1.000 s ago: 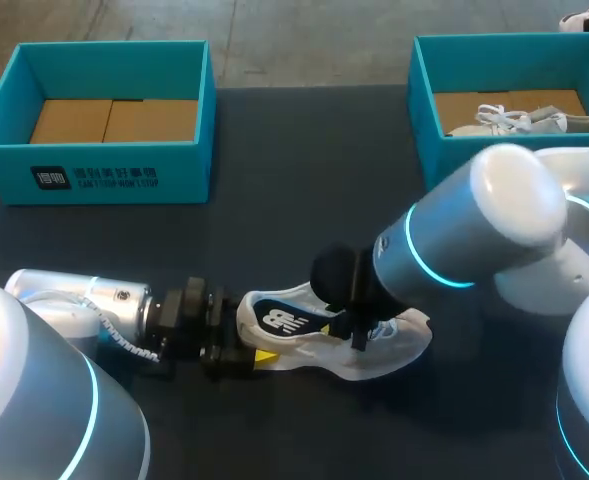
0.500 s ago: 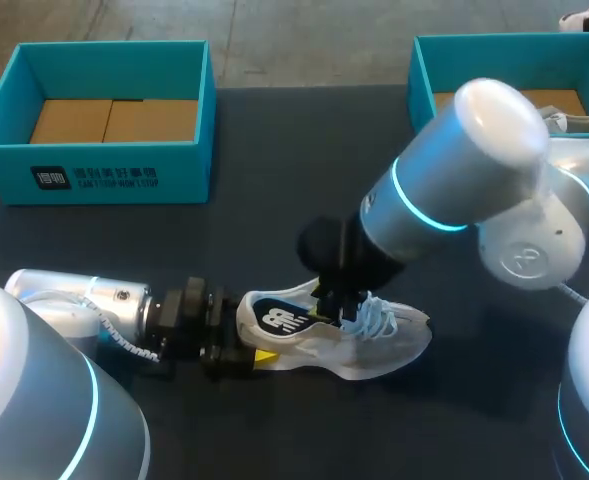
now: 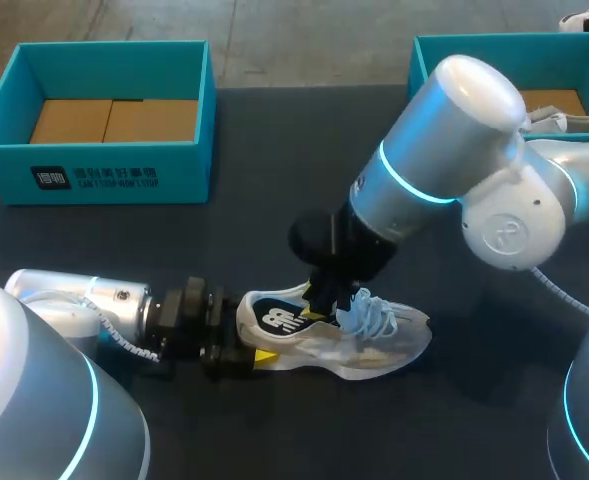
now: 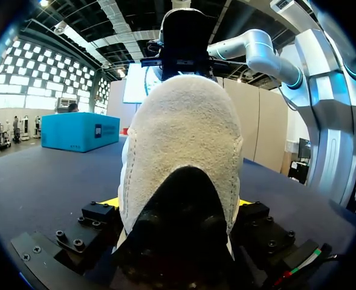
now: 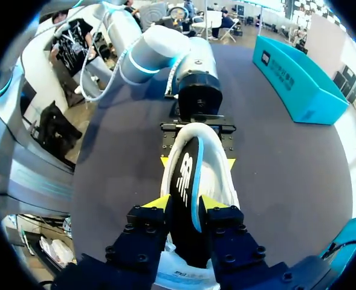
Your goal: Take the shoe out of the shoebox, open the shoe tongue, remove and reinsert the insole, then place the shoe into the shoebox
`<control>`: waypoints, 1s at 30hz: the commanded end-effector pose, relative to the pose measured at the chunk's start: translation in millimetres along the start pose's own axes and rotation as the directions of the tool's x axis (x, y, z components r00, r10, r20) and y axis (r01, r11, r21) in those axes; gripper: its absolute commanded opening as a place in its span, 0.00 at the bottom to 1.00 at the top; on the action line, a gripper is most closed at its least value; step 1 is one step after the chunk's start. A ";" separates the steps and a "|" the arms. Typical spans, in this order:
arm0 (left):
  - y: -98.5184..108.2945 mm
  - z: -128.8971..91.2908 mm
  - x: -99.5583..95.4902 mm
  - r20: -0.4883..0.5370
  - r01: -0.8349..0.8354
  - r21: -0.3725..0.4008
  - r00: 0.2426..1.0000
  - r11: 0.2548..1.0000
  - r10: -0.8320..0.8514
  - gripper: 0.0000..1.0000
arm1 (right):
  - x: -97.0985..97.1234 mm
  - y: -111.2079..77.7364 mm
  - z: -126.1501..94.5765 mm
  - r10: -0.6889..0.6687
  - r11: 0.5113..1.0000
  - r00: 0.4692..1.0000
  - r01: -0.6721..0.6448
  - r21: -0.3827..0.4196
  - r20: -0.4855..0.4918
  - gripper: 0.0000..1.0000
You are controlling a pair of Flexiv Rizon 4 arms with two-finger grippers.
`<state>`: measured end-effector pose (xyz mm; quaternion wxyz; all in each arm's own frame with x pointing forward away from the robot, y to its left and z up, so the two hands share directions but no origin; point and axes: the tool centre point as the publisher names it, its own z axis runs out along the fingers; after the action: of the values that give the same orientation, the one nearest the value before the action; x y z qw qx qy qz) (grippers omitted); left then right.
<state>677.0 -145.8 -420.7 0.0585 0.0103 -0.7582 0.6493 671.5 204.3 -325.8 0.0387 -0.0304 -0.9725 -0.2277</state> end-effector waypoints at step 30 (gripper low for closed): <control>3.3 -1.9 -1.6 0.001 0.000 -0.001 1.000 1.000 0.000 0.00 | -13.2 20.7 -10.4 -0.007 0.994 0.994 0.018 0.103 -0.107 0.22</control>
<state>677.0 -145.8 -420.7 0.0586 0.0102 -0.7582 0.6493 685.7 211.6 -305.0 0.0869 -0.0115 -0.9796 -0.1810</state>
